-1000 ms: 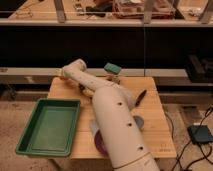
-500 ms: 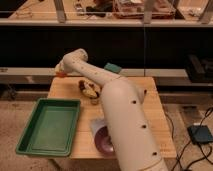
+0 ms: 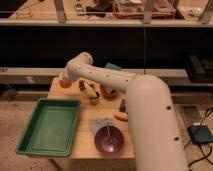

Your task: Place apple in purple bowl

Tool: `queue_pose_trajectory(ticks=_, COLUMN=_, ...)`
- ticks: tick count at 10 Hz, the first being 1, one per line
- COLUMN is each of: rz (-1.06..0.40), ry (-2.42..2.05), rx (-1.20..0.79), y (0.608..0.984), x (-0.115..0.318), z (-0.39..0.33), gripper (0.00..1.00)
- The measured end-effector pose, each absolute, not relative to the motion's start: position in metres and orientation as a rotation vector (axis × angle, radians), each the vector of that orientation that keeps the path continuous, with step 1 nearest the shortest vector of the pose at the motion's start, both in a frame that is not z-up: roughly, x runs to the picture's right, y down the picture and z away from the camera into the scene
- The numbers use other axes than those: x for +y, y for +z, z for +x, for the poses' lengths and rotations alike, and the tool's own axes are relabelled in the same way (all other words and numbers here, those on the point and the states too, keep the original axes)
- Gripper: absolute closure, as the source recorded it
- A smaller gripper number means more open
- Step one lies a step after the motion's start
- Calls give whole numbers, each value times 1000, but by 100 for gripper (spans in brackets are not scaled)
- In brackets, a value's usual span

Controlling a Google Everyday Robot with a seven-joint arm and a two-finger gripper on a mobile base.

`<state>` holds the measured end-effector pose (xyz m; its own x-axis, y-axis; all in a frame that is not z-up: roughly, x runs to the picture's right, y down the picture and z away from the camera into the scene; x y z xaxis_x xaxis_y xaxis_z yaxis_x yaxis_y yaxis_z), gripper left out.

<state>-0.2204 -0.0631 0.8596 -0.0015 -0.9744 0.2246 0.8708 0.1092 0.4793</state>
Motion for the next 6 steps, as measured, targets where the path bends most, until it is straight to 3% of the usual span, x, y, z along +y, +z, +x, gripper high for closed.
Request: queue_pose_trajectory(ticks=6, rz=167, ry=-1429, rx=-672, y=748, x=-26, z=-152, gripper=100)
